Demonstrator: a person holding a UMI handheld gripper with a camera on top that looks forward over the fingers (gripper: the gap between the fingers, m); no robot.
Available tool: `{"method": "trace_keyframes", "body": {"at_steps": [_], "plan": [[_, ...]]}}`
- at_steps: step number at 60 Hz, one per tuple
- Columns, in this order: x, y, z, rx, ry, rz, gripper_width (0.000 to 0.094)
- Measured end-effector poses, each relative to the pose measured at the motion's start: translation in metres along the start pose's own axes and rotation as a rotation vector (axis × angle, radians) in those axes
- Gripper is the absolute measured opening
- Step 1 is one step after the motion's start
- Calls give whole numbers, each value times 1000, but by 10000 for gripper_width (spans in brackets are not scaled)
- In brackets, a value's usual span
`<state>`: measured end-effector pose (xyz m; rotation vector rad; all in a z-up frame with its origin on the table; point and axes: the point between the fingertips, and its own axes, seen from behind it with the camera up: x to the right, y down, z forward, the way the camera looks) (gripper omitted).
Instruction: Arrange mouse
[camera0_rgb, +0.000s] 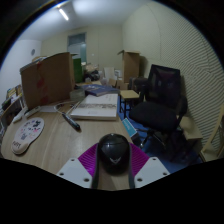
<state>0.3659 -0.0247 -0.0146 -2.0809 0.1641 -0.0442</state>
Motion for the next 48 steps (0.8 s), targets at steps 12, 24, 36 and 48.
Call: {"method": "trace_keyframes", "body": {"at_steps": [12,24,36,48], "plan": [[-17,-58,-48,39,86,30,360],[-180,-178,-94,222,15,60,356],[-348,-124,-29,100,-112,-2,356],[-377,-18,23,-125,-82,-73,356]]}}
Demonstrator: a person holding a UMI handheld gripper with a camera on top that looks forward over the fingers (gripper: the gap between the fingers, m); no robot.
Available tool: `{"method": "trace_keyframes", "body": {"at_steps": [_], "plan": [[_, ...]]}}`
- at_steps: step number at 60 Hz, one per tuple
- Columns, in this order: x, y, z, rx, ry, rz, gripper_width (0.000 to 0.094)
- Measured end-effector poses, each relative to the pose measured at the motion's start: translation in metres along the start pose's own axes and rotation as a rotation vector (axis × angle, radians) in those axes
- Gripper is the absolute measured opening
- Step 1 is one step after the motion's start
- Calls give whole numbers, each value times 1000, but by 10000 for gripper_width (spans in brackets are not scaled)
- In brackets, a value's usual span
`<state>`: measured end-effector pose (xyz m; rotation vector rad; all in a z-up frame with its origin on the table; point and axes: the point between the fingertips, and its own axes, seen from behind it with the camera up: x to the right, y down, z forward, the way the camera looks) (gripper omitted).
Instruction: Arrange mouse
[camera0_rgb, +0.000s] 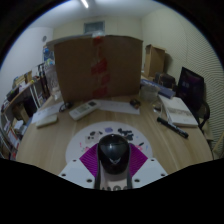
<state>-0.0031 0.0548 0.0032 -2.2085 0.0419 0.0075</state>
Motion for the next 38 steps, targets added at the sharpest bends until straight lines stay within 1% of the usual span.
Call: {"method": "trace_keyframes", "body": {"at_steps": [2,5,8,9,10,11,12,13,15,17,21,23,25,27,33,38], "plan": [[1,13,4,-39,11,-6,360],[1,17,6,-45,13,-16,360],[0,18,7,-46,11,-19,413],[-1,16,9,-46,9,-17,453],[-1,16,8,-44,8,-17,516],[-1,15,7,-40,6,-17,500],[-2,15,7,-39,2,-18,556],[-2,15,6,-40,-3,-19,531],[-3,16,5,-51,-17,-18,557],[-6,17,3,-71,-44,-11,685],[-14,15,-12,-86,-102,8,894],[-15,11,-23,-76,-125,10,841],[-14,7,-36,-69,-141,10,832],[-10,4,-52,-57,-155,14,844],[5,-5,-101,-37,-198,49,839],[29,-7,-140,-16,-211,67,837]]}}
